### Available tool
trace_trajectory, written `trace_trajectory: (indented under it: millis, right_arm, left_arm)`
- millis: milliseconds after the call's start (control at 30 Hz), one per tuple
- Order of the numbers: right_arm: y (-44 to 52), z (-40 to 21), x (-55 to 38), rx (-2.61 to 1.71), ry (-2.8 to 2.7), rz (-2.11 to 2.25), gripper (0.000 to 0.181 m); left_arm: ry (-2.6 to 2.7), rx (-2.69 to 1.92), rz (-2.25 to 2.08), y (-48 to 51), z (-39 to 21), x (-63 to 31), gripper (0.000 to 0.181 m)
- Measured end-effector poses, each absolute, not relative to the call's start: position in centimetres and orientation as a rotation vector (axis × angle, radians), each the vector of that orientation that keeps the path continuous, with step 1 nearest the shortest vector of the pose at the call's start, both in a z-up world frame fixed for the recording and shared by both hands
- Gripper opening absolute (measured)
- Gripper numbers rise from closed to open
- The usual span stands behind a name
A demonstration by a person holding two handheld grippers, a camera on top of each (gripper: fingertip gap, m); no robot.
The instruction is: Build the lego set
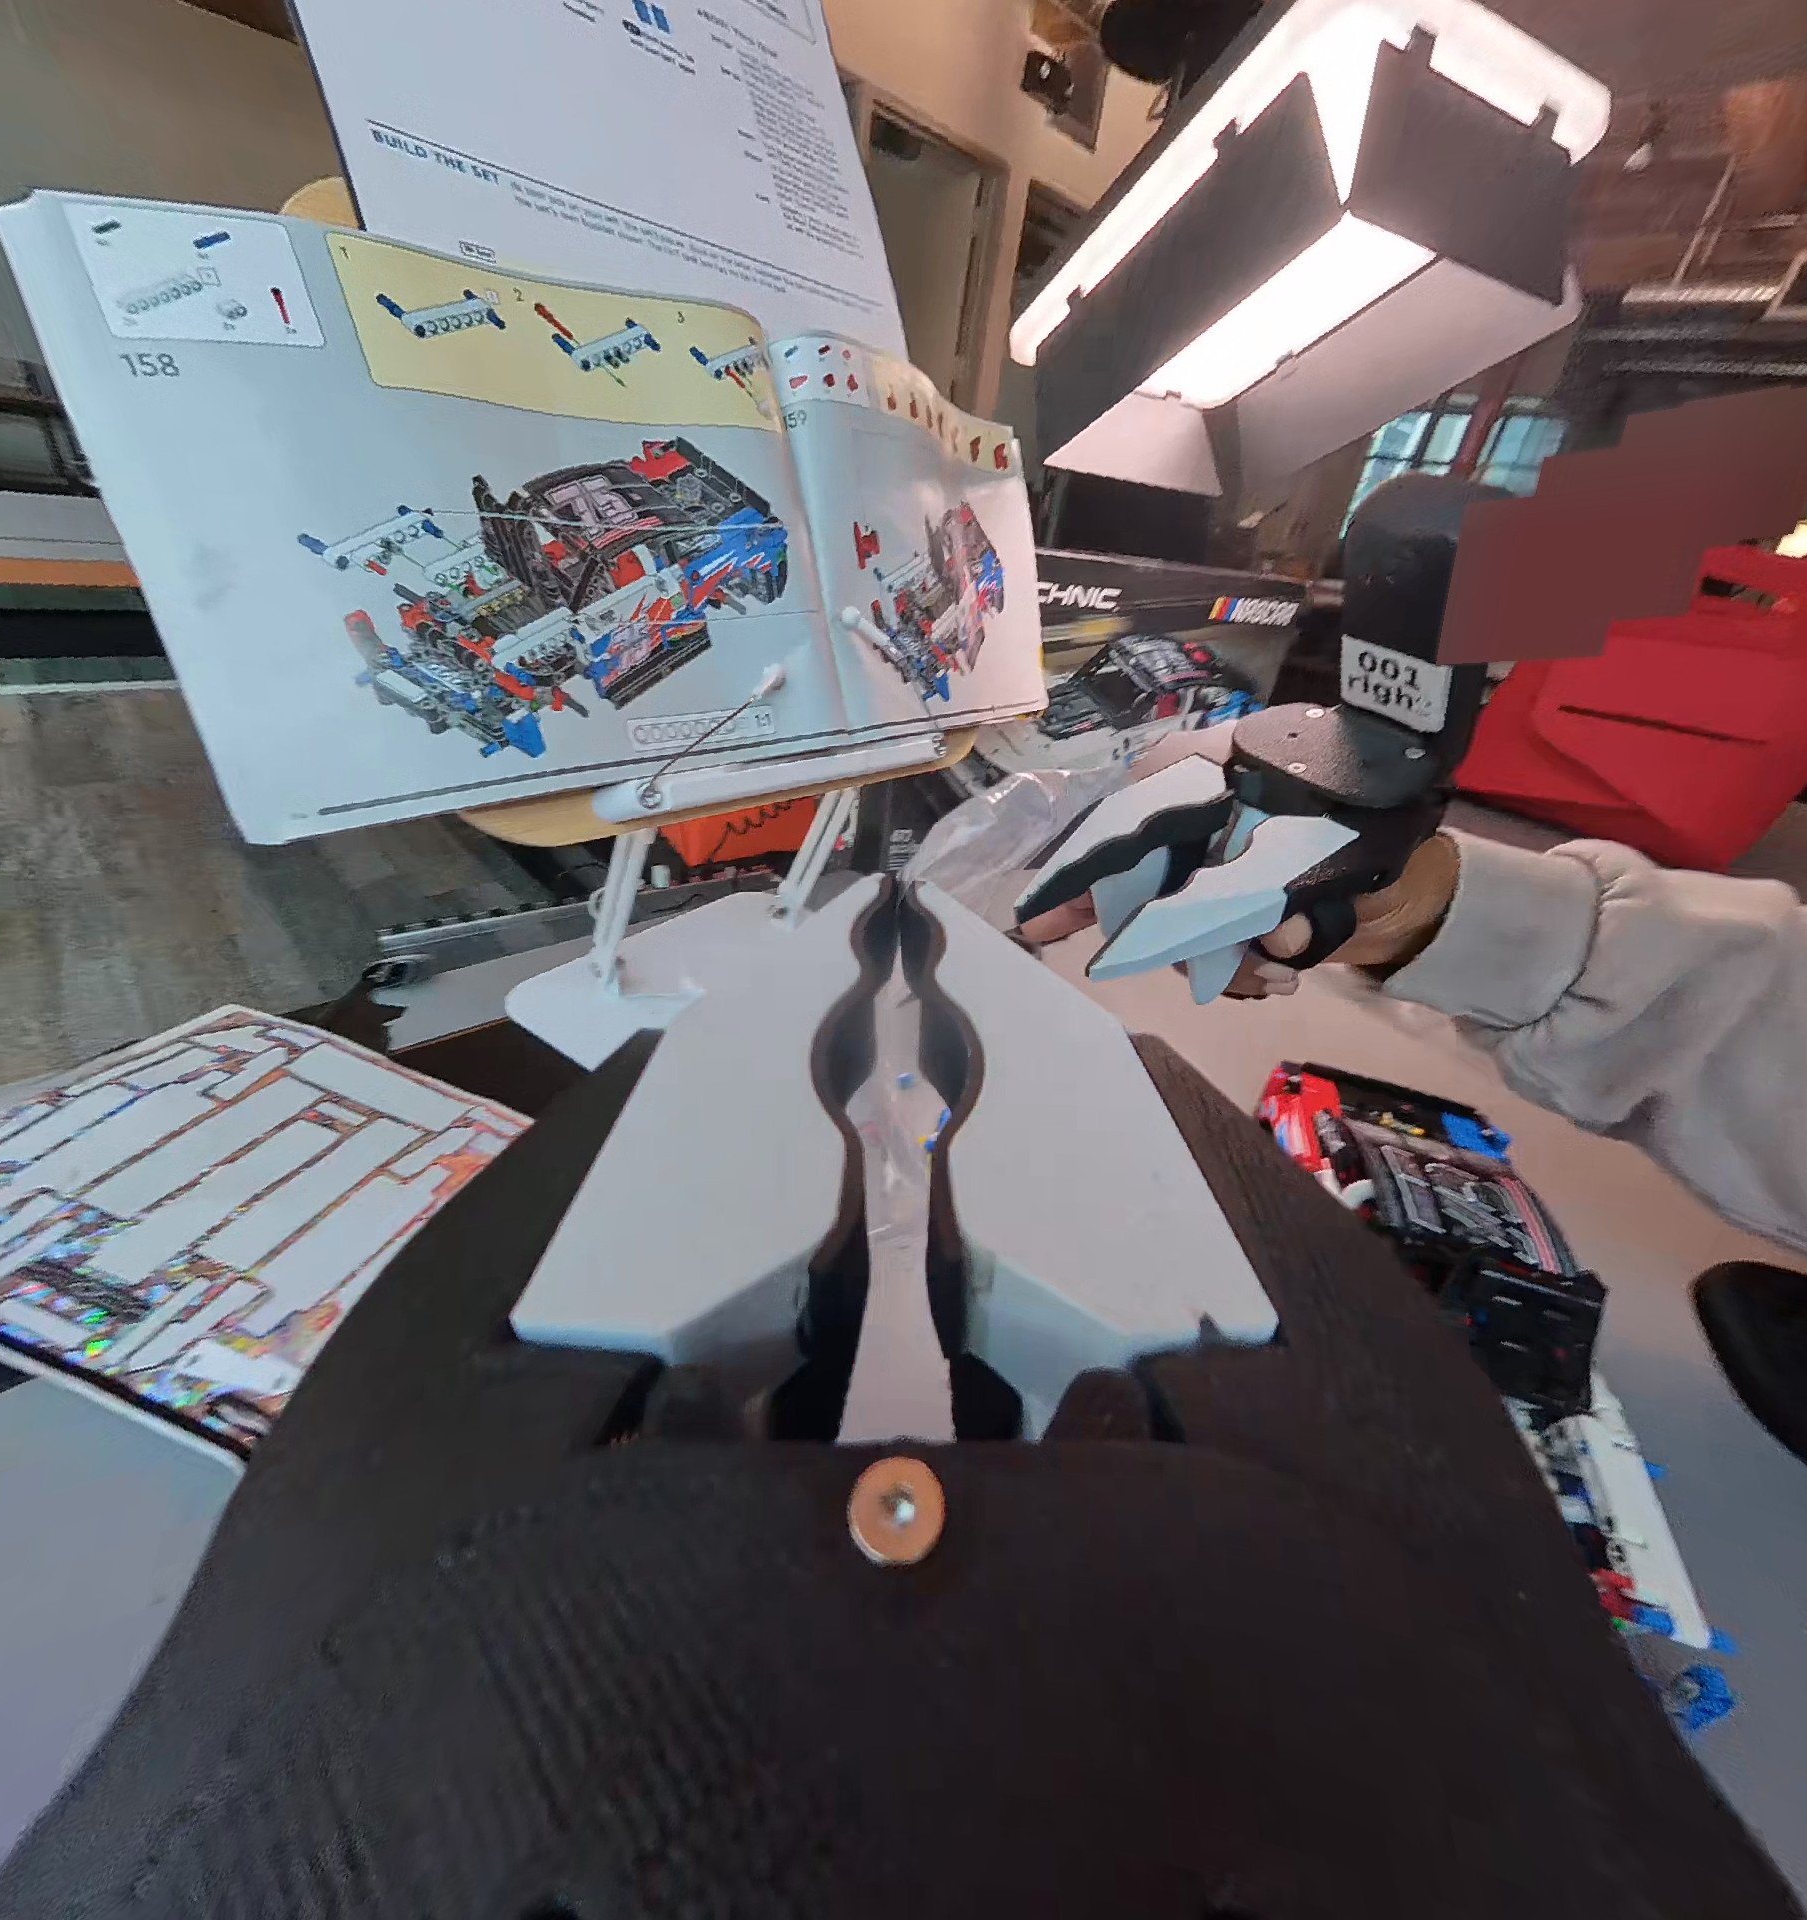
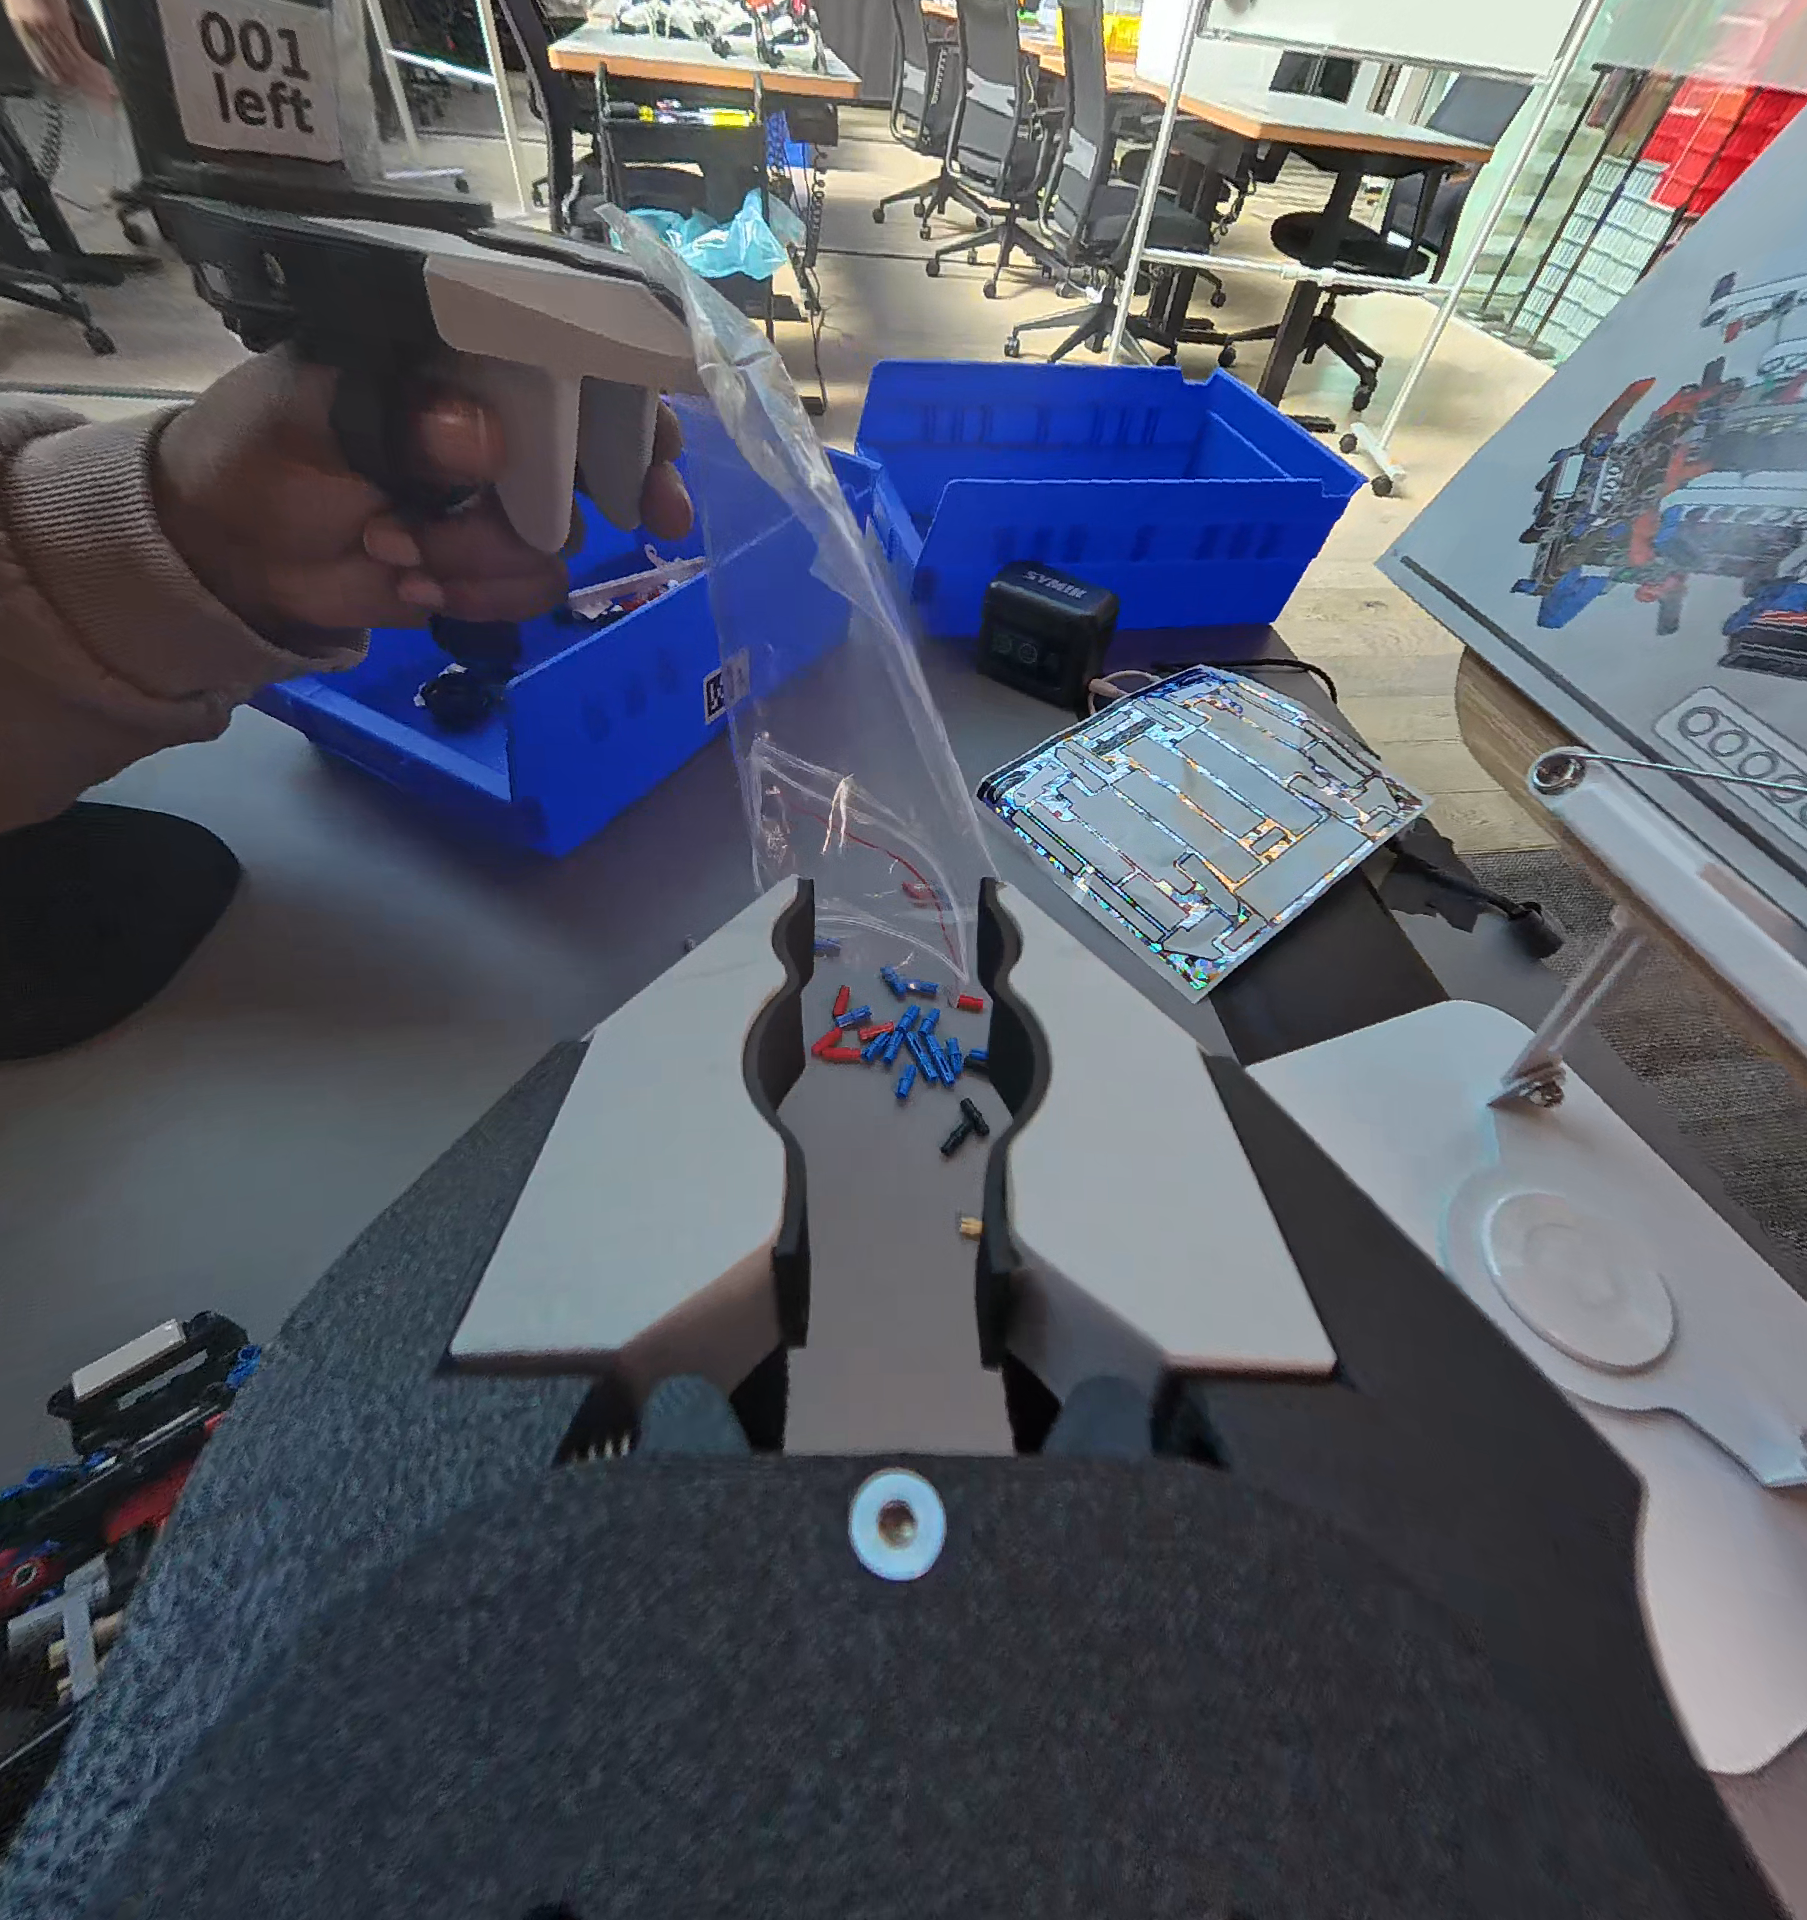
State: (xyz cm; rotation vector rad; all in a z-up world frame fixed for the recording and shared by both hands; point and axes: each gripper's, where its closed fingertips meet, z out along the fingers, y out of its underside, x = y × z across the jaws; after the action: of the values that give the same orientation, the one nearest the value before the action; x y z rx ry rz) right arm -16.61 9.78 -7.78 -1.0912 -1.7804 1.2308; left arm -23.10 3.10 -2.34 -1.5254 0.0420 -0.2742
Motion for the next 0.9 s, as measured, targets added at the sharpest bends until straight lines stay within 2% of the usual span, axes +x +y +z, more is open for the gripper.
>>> trace_trajectory:
  millis: [33, 233, 300, 333, 400, 533, 667, 800, 833, 900]
  right_arm:
    - [9.8, -7.4, -16.0, -1.083, -1.771, 1.225, 0.033]
    - [8.8, -4.4, -11.1, -0.995, -1.702, 1.282, 0.057]
    - [8.0, -4.3, -9.8, -0.970, -1.720, 1.248, 0.058]
    - [7.4, -4.4, -9.2, -0.957, -1.740, 1.235, 0.045]
    - [6.3, -4.3, -7.8, -0.921, -1.779, 1.203, 0.000]
    - [5.2, -2.2, -3.8, -0.933, -1.791, 1.358, 0.000]
    - [5.3, -0.5, -1.8, -0.986, -1.719, 1.477, 0.000]
    - [5.2, 1.2, -1.5, -0.975, -1.588, 1.504, 0.000]
    - [4.8, 1.5, -1.6, -0.967, -1.568, 1.528, 0.000]
    - [3.9, 2.0, -2.0, -0.967, -1.521, 1.605, 0.000]
  left_arm:
    - [0.035, -1.503, -0.345, 3.0, -2.1, -22.5, 0.000]
    - [0.018, -1.358, -0.766, 2.3, -1.0, -18.3, 0.000]
    - [0.038, -1.339, -0.849, 2.3, -1.3, -16.4, 0.000]
    - [0.058, -1.333, -0.890, 2.2, -1.4, -15.3, 0.000]
    - [0.100, -1.333, -0.934, 2.1, -1.7, -13.7, 0.000]
    - [0.268, -1.419, -0.854, 1.0, -3.2, -11.8, 0.000]
    - [0.291, -1.345, -0.843, -0.1, -2.0, -11.1, 0.002]
    - [0.246, -1.339, -1.106, -0.6, -2.1, -7.9, 0.064]
    - [0.238, -1.364, -1.142, -0.2, -2.5, -6.6, 0.073]
    - [0.234, -1.402, -1.115, 1.0, -3.5, -4.5, 0.079]
